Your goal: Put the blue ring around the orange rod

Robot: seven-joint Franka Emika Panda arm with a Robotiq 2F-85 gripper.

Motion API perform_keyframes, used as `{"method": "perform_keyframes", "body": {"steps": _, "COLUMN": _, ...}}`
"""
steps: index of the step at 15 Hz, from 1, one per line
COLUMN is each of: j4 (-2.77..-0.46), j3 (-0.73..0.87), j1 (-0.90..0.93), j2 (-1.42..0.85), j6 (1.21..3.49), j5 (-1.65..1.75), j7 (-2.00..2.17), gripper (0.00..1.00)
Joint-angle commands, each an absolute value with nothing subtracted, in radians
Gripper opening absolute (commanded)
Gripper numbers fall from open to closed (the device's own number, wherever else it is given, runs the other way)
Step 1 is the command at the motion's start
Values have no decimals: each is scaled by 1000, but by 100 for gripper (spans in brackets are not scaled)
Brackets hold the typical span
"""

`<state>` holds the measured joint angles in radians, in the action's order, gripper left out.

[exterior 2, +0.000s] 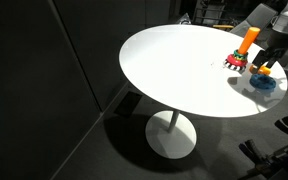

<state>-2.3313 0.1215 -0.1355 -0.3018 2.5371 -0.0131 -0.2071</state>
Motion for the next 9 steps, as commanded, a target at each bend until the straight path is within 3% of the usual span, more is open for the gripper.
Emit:
{"method": "perform_keyframes", "body": {"steps": 1, "j4": -2340, "j3": 101, "j1": -151, "j2": -314, "j6": 2577, "j5": -9, "j7": -229, "gripper": 100}}
{"method": "perform_keyframes", "body": {"steps": 9, "j4": -2370, "j3": 91, "j1": -137, "j2": -326, "j6": 2603, "j5": 18, "j7": -210, "gripper": 100}}
